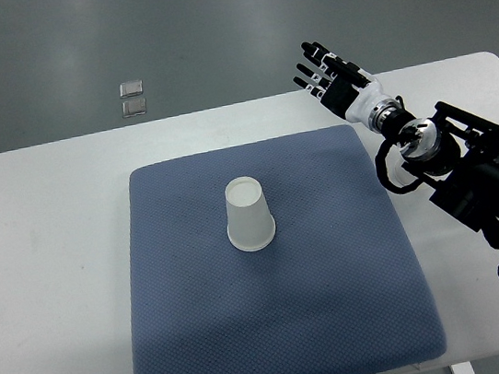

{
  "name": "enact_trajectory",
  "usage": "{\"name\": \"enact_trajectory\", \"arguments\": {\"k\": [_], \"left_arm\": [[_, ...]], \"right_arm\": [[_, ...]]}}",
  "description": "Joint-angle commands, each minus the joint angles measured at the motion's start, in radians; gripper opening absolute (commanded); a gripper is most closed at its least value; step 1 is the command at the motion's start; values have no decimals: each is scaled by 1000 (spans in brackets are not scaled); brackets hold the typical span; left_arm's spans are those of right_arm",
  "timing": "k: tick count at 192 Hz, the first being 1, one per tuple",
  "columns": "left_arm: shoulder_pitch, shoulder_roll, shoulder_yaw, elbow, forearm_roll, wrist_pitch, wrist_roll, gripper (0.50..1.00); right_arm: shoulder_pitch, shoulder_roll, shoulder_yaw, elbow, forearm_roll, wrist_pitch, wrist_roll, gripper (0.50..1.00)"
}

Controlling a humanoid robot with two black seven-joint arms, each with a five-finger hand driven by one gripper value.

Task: Stack paper cups
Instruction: 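Raise the right hand up and away from the table edge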

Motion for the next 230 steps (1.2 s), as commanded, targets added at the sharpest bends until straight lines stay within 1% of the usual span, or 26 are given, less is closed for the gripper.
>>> {"name": "enact_trajectory", "arguments": {"k": [1, 67, 88, 121, 135, 154, 171, 183, 189, 204, 210, 219, 230], "left_arm": [[0, 0, -1, 2, 0, -2, 2, 1000], [-2, 0, -2, 2, -2, 5, 1, 1000], [0, 0, -2, 1, 0, 5, 1, 1000], [0, 0, 2, -13, 1, 0, 1, 1000], [0, 0, 5, -13, 1, -3, 1, 1000], [-2, 0, 7, -19, 3, -8, 1, 1000], [-2, 0, 9, -28, 4, -9, 1, 1000], [-2, 0, 9, -38, 6, -9, 1, 1000], [-2, 0, 9, -41, 6, -9, 1, 1000], [-2, 0, 10, -42, 6, -11, 1, 1000], [0, 0, 10, -42, 7, -11, 1, 1000], [-2, 0, 10, -44, 7, -11, 1, 1000], [-2, 0, 12, -53, 7, -12, 1, 1000]], "right_arm": [[2, 0, 0, 0, 0, 0, 0, 921], [17, -15, -9, 0, -15, 8, -2, 924], [37, -29, -11, 0, -104, 61, -6, 924], [74, -100, -14, 8, -233, 127, -11, 924], [104, -147, -64, 28, -302, 152, -11, 924], [186, -216, -215, 37, -334, 158, -25, 924], [296, -270, -469, 37, -334, 190, -81, 924], [382, -305, -658, 41, -336, 210, -106, 924], [414, -316, -718, 46, -336, 218, -110, 924], [541, -362, -963, 92, -336, 236, -118, 924], [575, -374, -1017, 109, -336, 239, -118, 924], [664, -405, -1156, 169, -338, 245, -120, 924], [747, -439, -1272, 238, -341, 258, -126, 924]]}}
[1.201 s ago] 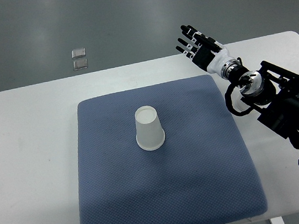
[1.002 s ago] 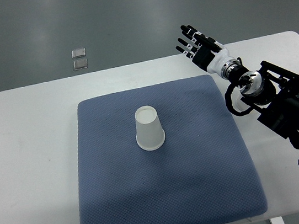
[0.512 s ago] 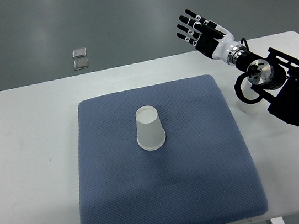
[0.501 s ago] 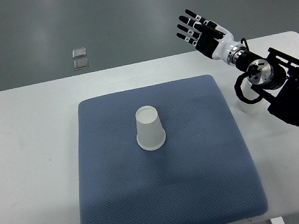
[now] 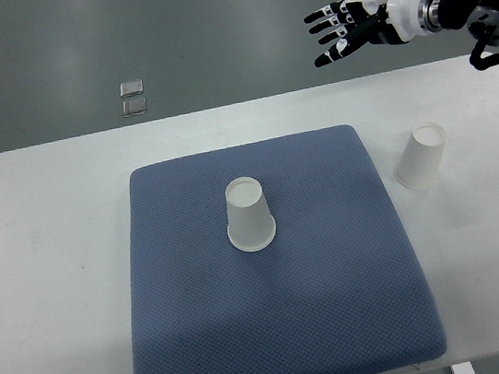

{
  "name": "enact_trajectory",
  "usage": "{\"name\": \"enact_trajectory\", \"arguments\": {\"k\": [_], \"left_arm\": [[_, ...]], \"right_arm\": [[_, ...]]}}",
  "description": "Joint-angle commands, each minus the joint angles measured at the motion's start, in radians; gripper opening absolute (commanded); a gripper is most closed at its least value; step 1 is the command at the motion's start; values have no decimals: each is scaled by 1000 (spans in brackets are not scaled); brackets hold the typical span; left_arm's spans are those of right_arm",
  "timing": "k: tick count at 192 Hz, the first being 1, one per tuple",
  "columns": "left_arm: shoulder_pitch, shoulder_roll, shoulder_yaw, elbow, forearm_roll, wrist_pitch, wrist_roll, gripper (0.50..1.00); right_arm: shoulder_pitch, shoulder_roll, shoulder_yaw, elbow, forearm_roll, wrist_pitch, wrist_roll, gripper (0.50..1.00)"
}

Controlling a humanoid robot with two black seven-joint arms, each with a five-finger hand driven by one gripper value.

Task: Stack paper cups
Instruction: 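Raise the right hand up and away from the table edge, then lower the right hand down toward the white cup beside the pad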

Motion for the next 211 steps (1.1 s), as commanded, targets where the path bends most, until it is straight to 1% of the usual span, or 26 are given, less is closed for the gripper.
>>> {"name": "enact_trajectory", "arguments": {"k": [1, 7, 9, 19, 25, 41, 43, 53, 65, 79, 87, 90, 125, 147, 172, 193, 211], "left_arm": [[0, 0, 1, -13, 0, 0, 0, 1000], [0, 0, 1, -16, 0, 0, 0, 1000], [0, 0, 1, -19, 0, 0, 0, 1000], [0, 0, 1, -28, 0, -2, 0, 1000], [0, 0, 1, -37, 0, -2, 0, 1000], [0, 0, 3, -62, 0, -2, 0, 1000], [0, 0, 3, -62, 0, -2, 0, 1000], [0, 0, 3, -74, 0, -2, 0, 1000], [0, 0, 3, -82, 0, 0, 0, 1000], [0, 0, 3, -84, 0, 0, 0, 1000], [0, 0, 3, -84, 0, -2, 0, 1000], [0, 0, 1, -84, 0, 0, 0, 1000], [0, 0, 1, -84, 0, 0, 0, 1000], [0, 0, 1, -84, 0, -2, 0, 1000], [0, 0, 1, -82, 0, -2, 1, 1000], [2, 0, 1, -79, -1, -2, 1, 1000], [3, 0, 1, -73, -1, -2, 1, 1000]], "right_arm": [[167, -64, -251, 118, -4, 23, -8, 924], [199, -73, -291, 144, -5, 34, -9, 924], [233, -81, -330, 170, -7, 44, -11, 924], [305, -88, -406, 215, -14, 70, -12, 924], [376, -90, -491, 259, -39, 89, -14, 924], [508, -78, -645, 347, -140, 101, -12, 924], [508, -78, -645, 347, -140, 101, -12, 924], [578, -68, -728, 417, -229, 109, -12, 924], [629, -58, -781, 468, -298, 122, -12, 924], [686, -45, -828, 500, -323, 141, -12, 924], [729, -38, -854, 520, -323, 167, -12, 924], [752, -33, -864, 531, -323, 188, -12, 924], [933, -30, -926, 650, -323, 190, -12, 924], [977, -29, -930, 681, -323, 190, -11, 924], [986, -22, -930, 689, -323, 190, -12, 924], [966, -18, -929, 675, -326, 190, -11, 924], [905, -7, -927, 654, -329, 190, -11, 923]]}}
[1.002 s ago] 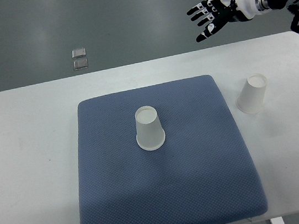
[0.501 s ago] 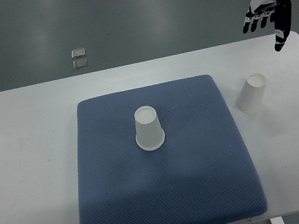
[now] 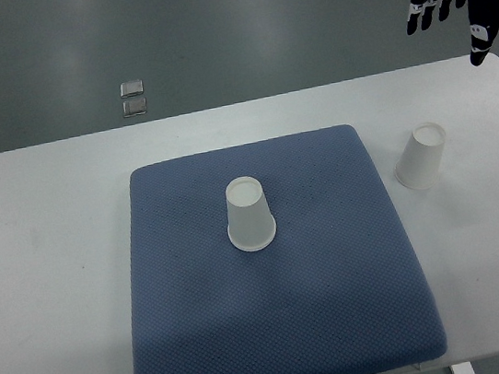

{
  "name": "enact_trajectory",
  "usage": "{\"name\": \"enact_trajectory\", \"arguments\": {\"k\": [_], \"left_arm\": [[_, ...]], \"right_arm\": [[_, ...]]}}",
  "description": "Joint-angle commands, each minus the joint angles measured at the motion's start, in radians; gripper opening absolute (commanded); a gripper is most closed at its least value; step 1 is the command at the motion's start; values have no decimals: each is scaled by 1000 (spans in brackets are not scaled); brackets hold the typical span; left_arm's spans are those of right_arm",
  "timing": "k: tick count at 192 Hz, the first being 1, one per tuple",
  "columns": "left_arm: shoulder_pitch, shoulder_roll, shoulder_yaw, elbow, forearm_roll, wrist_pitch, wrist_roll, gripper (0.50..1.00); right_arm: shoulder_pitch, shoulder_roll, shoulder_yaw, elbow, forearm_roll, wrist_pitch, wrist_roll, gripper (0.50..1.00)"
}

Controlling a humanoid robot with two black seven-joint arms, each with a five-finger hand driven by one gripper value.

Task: Stack paper cups
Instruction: 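Lower the right hand down toward the white cup beside the pad, then close the right hand fingers around the white cup beside the pad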

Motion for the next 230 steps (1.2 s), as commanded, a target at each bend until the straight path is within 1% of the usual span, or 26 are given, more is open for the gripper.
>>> {"name": "enact_trajectory", "arguments": {"k": [1, 19, 29, 30, 40, 78, 118, 143, 169, 196, 230], "left_arm": [[2, 0, 0, 6, 0, 0, 0, 1000], [2, 0, -1, 7, 0, 1, 2, 1000], [2, 0, -1, 7, 0, 1, 2, 1000], [4, 0, -1, 9, 0, 1, 2, 1000], [5, 0, -3, 10, -2, 1, 2, 1000], [19, 0, 0, 10, -2, 1, 2, 1000], [30, 0, -1, 12, -2, 1, 2, 1000], [30, 0, -3, 12, -2, 1, 2, 1000], [31, 0, -3, 13, -2, 1, 2, 1000], [33, 0, -5, 13, -2, 1, 2, 1000], [40, 0, -5, 15, -2, 3, 2, 1000]], "right_arm": [[-56, 10, 2, -22, -3, 0, 1, 924], [-134, 20, 7, -63, -3, -83, -1, 921], [-134, 20, 7, -63, -3, -83, -1, 921], [-181, 34, 8, -85, -3, -124, -1, 921], [-231, 42, 11, -109, -3, -164, -1, 921], [-389, 71, 16, -180, -6, -255, 1, 921], [-530, 80, 18, -269, -9, -303, 1, 921], [-588, 80, 21, -310, -6, -316, 4, 921], [-646, 94, 21, -343, -2, -349, 6, 921], [-698, 120, 53, -378, 3, -350, 6, 921], [-740, 122, 107, -402, 1, -350, 4, 921]]}}
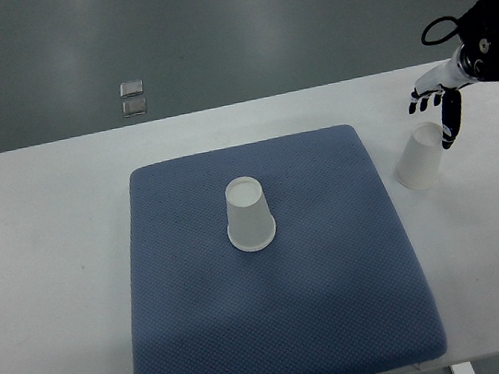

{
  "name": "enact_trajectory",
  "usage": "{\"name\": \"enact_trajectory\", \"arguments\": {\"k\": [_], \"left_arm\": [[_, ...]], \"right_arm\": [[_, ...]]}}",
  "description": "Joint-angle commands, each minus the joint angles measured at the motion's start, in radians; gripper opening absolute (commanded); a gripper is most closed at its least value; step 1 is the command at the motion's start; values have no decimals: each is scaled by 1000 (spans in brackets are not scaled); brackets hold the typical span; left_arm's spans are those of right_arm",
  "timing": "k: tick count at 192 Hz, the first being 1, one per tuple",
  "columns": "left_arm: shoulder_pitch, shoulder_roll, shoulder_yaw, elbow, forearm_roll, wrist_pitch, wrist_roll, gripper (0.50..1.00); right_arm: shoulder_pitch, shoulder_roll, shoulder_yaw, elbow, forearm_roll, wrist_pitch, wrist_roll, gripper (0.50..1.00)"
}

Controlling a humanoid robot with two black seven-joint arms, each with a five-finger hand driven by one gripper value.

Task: Stack paper cups
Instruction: 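Close the right hand fingers around the white cup beside the pad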

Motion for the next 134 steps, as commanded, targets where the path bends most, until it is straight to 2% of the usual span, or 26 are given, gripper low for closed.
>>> {"name": "enact_trajectory", "arguments": {"k": [1, 134], "left_arm": [[1, 0, -1, 1, 0, 0, 0, 1000], [4, 0, -1, 1, 0, 2, 0, 1000]], "right_arm": [[-18, 2, 17, -14, 0, 0, -1, 921], [-115, 5, 20, -83, -2, -21, -4, 919]]}}
